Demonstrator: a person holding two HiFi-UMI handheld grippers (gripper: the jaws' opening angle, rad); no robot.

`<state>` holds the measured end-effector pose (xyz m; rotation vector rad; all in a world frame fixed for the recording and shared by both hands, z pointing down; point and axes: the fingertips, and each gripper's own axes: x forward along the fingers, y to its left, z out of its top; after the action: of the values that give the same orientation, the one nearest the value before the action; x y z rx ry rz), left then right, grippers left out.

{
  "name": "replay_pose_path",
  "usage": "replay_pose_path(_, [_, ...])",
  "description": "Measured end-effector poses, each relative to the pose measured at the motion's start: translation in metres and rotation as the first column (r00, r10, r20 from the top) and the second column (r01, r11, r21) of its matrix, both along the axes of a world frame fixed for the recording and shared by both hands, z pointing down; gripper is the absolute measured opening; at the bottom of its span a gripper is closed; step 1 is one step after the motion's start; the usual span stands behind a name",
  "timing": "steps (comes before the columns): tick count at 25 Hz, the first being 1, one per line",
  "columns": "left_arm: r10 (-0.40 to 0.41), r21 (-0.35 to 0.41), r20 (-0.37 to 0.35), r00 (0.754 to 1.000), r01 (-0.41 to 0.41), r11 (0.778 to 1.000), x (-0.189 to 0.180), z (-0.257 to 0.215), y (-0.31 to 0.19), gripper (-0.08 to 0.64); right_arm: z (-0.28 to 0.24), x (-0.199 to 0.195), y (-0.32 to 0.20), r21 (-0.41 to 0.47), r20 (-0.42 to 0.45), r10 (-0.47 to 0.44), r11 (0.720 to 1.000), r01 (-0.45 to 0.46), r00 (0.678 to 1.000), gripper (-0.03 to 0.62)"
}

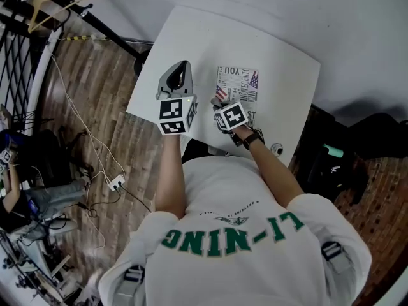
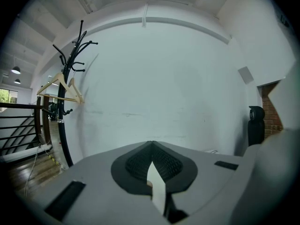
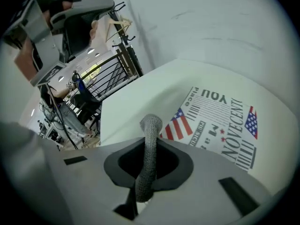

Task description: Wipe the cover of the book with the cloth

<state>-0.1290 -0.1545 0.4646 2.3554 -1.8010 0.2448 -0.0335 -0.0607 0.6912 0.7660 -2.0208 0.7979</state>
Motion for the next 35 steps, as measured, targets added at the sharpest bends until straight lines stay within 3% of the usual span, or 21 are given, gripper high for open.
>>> replay_pose_path(4, [-0.027, -0.004, -0.001, 1.000, 0.027, 1.000, -0.015, 0.001, 0.007, 0.006, 0.009, -0.009, 0.005, 0.003, -0.025, -0.029, 1.000, 0.029, 0.999, 0.035])
replay_pose_path(8, [-0.005, 0.007, -0.023, 1.000, 0.005, 1.000, -0.009, -0.006, 0.002, 0.006, 0.008, 0.011, 0.007, 0.009, -0.036, 0.021, 1.000, -0.020, 0.999, 0.035])
replay_pose_path(12, [0.067, 0.016, -0.037, 0.997, -0.066, 0.998, 0.023, -0.010, -0.006, 0.006, 0.007, 0.059, 0.009, 0.015, -0.050, 0.133, 0.991, -0.132, 0.990, 0.035])
replay_pose_path(17, [0.182, 0.014, -0.041, 0.983, -0.181, 0.983, 0.083, -0.007, -0.005, 0.006, 0.004, 0.132, 0.016, 0.018, -0.060, 0.295, 0.955, -0.295, 0.954, 0.035])
replay_pose_path(21, [0.224, 0.014, -0.036, 0.974, -0.223, 0.975, 0.103, -0.008, -0.001, 0.006, 0.003, 0.150, 0.020, 0.021, -0.063, 0.347, 0.938, -0.346, 0.936, 0.035])
replay_pose_path(25, [0.188, 0.019, -0.040, 0.981, -0.188, 0.982, 0.091, -0.011, 0.003, 0.006, 0.004, 0.146, 0.020, 0.032, -0.099, 0.319, 0.948, -0.317, 0.943, 0.035])
replay_pose_path(28, [0.139, 0.012, -0.040, 0.990, -0.139, 0.990, 0.074, -0.008, 0.009, 0.006, 0.001, 0.122, 0.021, 0.012, -0.044, 0.267, 0.964, -0.267, 0.963, 0.035])
replay_pose_path(31, [0.080, -0.001, -0.044, 0.996, -0.080, 0.997, 0.050, -0.003, 0.017, 0.006, -0.001, 0.078, 0.025, 0.023, -0.025, 0.137, 0.990, -0.137, 0.990, 0.035])
replay_pose_path(35, [0.012, -0.015, -0.047, 0.999, -0.013, 1.000, 0.020, -0.002, 0.030, 0.006, 0.001, 0.029, 0.031, 0.055, -0.046, -0.012, 0.998, 0.014, 0.999, 0.035])
